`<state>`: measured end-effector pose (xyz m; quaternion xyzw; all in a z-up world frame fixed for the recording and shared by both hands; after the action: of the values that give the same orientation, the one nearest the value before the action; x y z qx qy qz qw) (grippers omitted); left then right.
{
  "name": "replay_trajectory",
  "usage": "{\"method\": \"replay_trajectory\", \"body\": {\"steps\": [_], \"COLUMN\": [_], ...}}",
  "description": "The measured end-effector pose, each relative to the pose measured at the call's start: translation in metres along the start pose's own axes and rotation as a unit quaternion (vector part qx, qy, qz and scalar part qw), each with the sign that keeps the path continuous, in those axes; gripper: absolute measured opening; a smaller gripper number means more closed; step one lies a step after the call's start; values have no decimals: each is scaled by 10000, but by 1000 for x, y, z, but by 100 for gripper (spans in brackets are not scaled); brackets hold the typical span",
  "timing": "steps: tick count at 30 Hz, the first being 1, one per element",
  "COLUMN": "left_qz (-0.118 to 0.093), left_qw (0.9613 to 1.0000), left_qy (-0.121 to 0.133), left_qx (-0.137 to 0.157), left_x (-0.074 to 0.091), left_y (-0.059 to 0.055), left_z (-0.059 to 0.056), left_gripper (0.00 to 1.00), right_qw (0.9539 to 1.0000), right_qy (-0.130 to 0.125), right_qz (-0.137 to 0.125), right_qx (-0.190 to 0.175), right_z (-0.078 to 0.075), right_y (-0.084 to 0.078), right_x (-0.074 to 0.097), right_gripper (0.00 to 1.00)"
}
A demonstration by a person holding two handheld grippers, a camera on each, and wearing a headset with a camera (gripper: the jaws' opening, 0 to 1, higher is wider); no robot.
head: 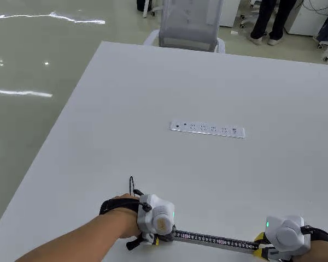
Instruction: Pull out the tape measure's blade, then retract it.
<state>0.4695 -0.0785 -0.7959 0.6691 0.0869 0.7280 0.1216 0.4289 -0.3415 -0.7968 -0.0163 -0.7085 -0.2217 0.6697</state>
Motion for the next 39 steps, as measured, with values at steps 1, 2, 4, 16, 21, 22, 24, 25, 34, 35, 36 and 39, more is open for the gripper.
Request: {"method": "replay_trajectory", "body": {"steps": [1, 2, 4, 16, 21, 22, 24, 25, 34, 35, 36, 39], "left_qz": [-2, 0, 5, -88, -99, -100, -103, -104, -152, -162, -172, -227], "left_qw": [10000, 10000, 10000, 10000, 9999, 9999, 9999, 9999, 9999, 9998, 9998, 9996], "left_qy": [4, 7, 17, 41, 31, 30, 26, 23, 82, 94, 104, 152], "left_qx": [-1, 0, -4, 1, 2, 3, 5, 7, -6, -14, -20, -28], "left_x": [0, 0, 0, 0, 0, 0, 0, 0, 1, 1, 1, 2], "left_y": [0, 0, 0, 0, 0, 0, 1, 1, 1, 1, 1, 1], "left_z": [0, 0, 0, 0, 0, 0, 0, 0, 0, 0, 0, -1], "left_gripper": [39, 39, 39, 39, 39, 39, 39, 39, 39, 39, 39, 39], "right_qw": [10000, 10000, 9999, 9934, 9790, 9784, 9738, 9724, 9663, 9639, 9639, 9598], "right_qy": [-22, -40, -97, -284, -444, -473, -442, -489, -735, -709, -737, -794], "right_qz": [-4, -8, -13, -374, -710, -712, -833, -870, -1128, -1161, -1170, -1173], "right_qx": [-27, -49, -83, -1045, -1860, -1884, -2068, -2108, -2194, -2287, -2275, -2424], "right_z": [0, -1, -2, -7, -15, -16, -16, -18, -21, -20, -20, -19], "right_y": [0, -1, -1, -2, -3, -4, -5, -5, -3, -3, -5, -6], "right_x": [0, -1, 0, 10, 19, 19, 19, 20, 25, 25, 25, 27], "right_gripper": [16, 16, 18, 38, 61, 66, 76, 82, 100, 100, 100, 100]}}
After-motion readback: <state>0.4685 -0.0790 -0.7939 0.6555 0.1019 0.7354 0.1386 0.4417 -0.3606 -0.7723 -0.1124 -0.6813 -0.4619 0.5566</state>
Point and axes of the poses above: the centre of the closed fingertips' face, and the gripper's own axes: x roughly backward along the fingers, z roughly to its left, y roughly out of its top, the point moved 2 cm from there along x, roughly backward along the fingers, and after that the axes turned 5 degrees about z, right-handed, at the moved point
